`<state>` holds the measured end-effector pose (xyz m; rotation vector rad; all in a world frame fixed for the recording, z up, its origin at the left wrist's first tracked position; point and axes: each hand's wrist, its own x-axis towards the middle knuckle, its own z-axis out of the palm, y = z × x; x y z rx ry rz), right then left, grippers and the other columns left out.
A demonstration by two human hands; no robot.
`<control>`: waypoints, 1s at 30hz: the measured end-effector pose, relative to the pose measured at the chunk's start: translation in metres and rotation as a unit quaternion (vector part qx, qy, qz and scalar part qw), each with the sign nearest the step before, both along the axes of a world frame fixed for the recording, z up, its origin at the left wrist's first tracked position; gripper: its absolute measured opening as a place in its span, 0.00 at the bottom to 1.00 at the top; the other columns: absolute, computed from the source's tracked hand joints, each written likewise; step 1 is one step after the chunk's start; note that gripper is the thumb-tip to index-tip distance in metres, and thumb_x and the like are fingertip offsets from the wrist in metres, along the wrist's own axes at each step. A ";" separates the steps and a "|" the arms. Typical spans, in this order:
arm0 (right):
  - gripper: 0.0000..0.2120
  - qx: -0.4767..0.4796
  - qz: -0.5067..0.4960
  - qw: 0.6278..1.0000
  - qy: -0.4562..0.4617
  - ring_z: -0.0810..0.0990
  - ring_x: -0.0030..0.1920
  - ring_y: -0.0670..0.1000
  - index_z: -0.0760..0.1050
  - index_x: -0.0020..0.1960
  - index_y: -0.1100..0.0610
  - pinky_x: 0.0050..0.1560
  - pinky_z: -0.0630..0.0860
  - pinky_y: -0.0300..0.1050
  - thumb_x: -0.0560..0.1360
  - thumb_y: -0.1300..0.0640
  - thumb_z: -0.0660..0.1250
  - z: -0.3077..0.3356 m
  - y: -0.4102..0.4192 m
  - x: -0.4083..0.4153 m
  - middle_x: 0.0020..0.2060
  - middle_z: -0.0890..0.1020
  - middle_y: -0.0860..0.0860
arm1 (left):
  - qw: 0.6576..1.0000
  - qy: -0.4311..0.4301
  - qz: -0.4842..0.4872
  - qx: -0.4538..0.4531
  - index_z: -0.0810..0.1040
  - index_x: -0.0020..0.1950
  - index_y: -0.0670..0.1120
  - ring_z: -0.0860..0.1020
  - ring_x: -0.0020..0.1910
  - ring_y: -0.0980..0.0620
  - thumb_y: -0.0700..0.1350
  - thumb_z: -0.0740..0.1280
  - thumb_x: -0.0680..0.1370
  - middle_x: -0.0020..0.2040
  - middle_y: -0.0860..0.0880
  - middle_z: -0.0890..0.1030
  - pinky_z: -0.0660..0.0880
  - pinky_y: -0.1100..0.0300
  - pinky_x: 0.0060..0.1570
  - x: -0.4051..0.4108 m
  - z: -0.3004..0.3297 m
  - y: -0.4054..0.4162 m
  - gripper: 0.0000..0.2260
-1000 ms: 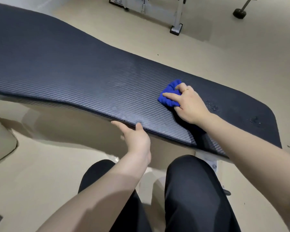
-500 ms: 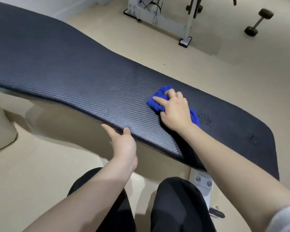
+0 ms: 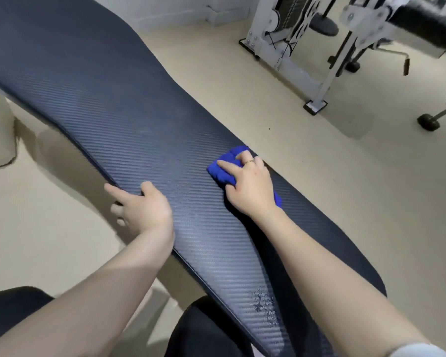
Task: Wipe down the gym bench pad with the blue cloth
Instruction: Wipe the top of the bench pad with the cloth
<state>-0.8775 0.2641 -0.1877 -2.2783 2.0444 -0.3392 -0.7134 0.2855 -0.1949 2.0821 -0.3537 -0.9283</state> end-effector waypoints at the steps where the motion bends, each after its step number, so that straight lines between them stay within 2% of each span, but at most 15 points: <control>1: 0.24 -0.002 0.034 0.999 -0.008 0.73 0.49 0.61 0.76 0.61 0.48 0.51 0.72 0.51 0.67 0.56 0.60 -0.001 -0.003 -0.003 0.54 0.75 0.57 | 1.000 -0.012 0.000 0.002 0.48 0.77 0.50 0.61 0.71 0.39 0.50 0.54 0.77 0.74 0.40 0.59 0.60 0.47 0.67 -0.001 -0.001 0.000 0.30; 3: 0.22 0.002 0.021 1.000 -0.017 0.72 0.52 0.60 0.76 0.62 0.46 0.55 0.71 0.51 0.69 0.57 0.60 -0.002 -0.028 -0.014 0.55 0.75 0.56 | 0.999 -0.037 0.000 -0.001 0.48 0.77 0.50 0.61 0.71 0.39 0.53 0.55 0.77 0.74 0.40 0.60 0.59 0.46 0.68 -0.003 -0.004 0.000 0.30; 5: 0.22 0.018 -0.056 0.998 -0.009 0.70 0.57 0.60 0.73 0.64 0.47 0.58 0.68 0.50 0.71 0.58 0.60 -0.003 -0.060 -0.019 0.60 0.72 0.56 | 0.999 -0.051 -0.001 0.000 0.47 0.77 0.51 0.61 0.71 0.39 0.55 0.55 0.77 0.73 0.40 0.60 0.60 0.45 0.69 -0.003 -0.009 -0.002 0.31; 7: 0.20 0.017 -0.107 0.994 0.013 0.68 0.58 0.61 0.73 0.62 0.51 0.56 0.68 0.51 0.72 0.58 0.59 0.000 -0.079 -0.008 0.61 0.71 0.57 | 0.998 -0.058 0.002 0.003 0.48 0.77 0.51 0.61 0.71 0.39 0.55 0.55 0.77 0.73 0.41 0.61 0.61 0.44 0.69 -0.003 -0.011 -0.003 0.31; 8: 0.19 0.010 -0.100 0.995 0.027 0.68 0.58 0.61 0.73 0.62 0.52 0.55 0.68 0.51 0.72 0.58 0.59 0.002 -0.082 0.003 0.61 0.70 0.57 | 0.998 -0.061 0.002 0.004 0.48 0.77 0.51 0.62 0.71 0.38 0.55 0.55 0.77 0.73 0.41 0.61 0.61 0.44 0.68 -0.004 -0.011 -0.003 0.31; 10: 0.21 0.005 -0.017 0.999 0.026 0.68 0.58 0.60 0.71 0.65 0.51 0.55 0.68 0.51 0.72 0.56 0.60 0.002 -0.075 0.028 0.63 0.69 0.57 | 0.998 -0.068 0.003 0.004 0.48 0.77 0.51 0.62 0.70 0.37 0.55 0.55 0.77 0.73 0.40 0.61 0.61 0.44 0.67 -0.005 -0.011 -0.002 0.31; 13: 0.23 0.006 0.176 0.984 0.007 0.68 0.57 0.59 0.70 0.67 0.47 0.57 0.69 0.51 0.73 0.55 0.60 -0.003 -0.062 0.039 0.62 0.70 0.54 | 0.997 -0.071 0.005 0.004 0.49 0.77 0.51 0.62 0.70 0.37 0.55 0.55 0.78 0.73 0.39 0.62 0.61 0.44 0.67 -0.004 -0.013 -0.004 0.30; 14: 0.23 0.012 0.185 0.983 0.000 0.68 0.57 0.59 0.70 0.67 0.46 0.57 0.69 0.50 0.73 0.56 0.60 -0.003 -0.069 0.031 0.61 0.71 0.54 | 0.997 -0.071 0.006 0.002 0.49 0.77 0.51 0.63 0.70 0.37 0.56 0.55 0.78 0.73 0.39 0.62 0.61 0.44 0.67 -0.004 -0.014 -0.004 0.30; 17: 0.23 0.031 0.018 0.998 -0.045 0.68 0.59 0.59 0.72 0.66 0.45 0.57 0.70 0.48 0.73 0.60 0.58 -0.001 -0.102 0.000 0.62 0.70 0.54 | 0.997 -0.072 0.007 -0.005 0.48 0.77 0.51 0.63 0.70 0.37 0.57 0.54 0.78 0.73 0.40 0.61 0.61 0.45 0.67 -0.004 -0.015 -0.005 0.30; 19: 0.23 0.028 -0.009 0.999 -0.034 0.67 0.59 0.59 0.72 0.66 0.46 0.55 0.71 0.48 0.73 0.60 0.57 0.002 -0.095 -0.002 0.62 0.70 0.55 | 0.997 -0.078 0.005 -0.001 0.48 0.77 0.51 0.63 0.70 0.37 0.57 0.54 0.78 0.73 0.40 0.62 0.60 0.44 0.68 -0.004 -0.015 -0.005 0.30; 22: 0.23 0.045 0.114 0.992 -0.023 0.69 0.57 0.58 0.71 0.66 0.45 0.48 0.73 0.48 0.72 0.56 0.58 0.005 -0.038 0.024 0.60 0.71 0.53 | 0.997 -0.080 0.004 0.002 0.48 0.77 0.51 0.63 0.71 0.38 0.58 0.52 0.78 0.73 0.40 0.62 0.60 0.45 0.68 -0.004 -0.014 -0.006 0.30; 24: 0.23 0.036 0.226 0.973 -0.027 0.72 0.49 0.56 0.74 0.62 0.45 0.36 0.70 0.44 0.69 0.52 0.55 0.007 0.014 0.035 0.55 0.74 0.53 | 0.997 -0.071 0.010 0.001 0.48 0.77 0.51 0.63 0.71 0.38 0.58 0.50 0.79 0.73 0.39 0.62 0.59 0.46 0.68 -0.003 -0.012 -0.005 0.29; 26: 0.26 0.071 0.290 0.954 -0.034 0.73 0.44 0.55 0.77 0.60 0.45 0.32 0.68 0.41 0.66 0.51 0.51 0.009 0.039 0.029 0.50 0.76 0.53 | 0.999 -0.050 0.021 -0.008 0.48 0.77 0.52 0.62 0.71 0.37 0.58 0.49 0.80 0.74 0.39 0.61 0.59 0.46 0.69 -0.003 -0.009 -0.004 0.28; 28: 0.25 0.078 0.247 0.966 -0.023 0.73 0.49 0.56 0.75 0.62 0.44 0.39 0.75 0.46 0.68 0.53 0.53 0.008 0.028 0.013 0.54 0.75 0.54 | 0.999 -0.031 0.026 -0.017 0.48 0.77 0.52 0.62 0.71 0.38 0.58 0.49 0.80 0.74 0.40 0.60 0.58 0.47 0.69 -0.003 -0.008 -0.003 0.27; 30: 0.23 0.062 0.122 0.990 -0.019 0.70 0.56 0.58 0.73 0.65 0.43 0.50 0.76 0.50 0.72 0.55 0.57 0.007 0.009 -0.002 0.58 0.72 0.54 | 0.999 -0.016 0.023 -0.024 0.48 0.77 0.53 0.60 0.72 0.39 0.58 0.48 0.80 0.75 0.40 0.60 0.57 0.47 0.70 -0.004 -0.006 -0.003 0.27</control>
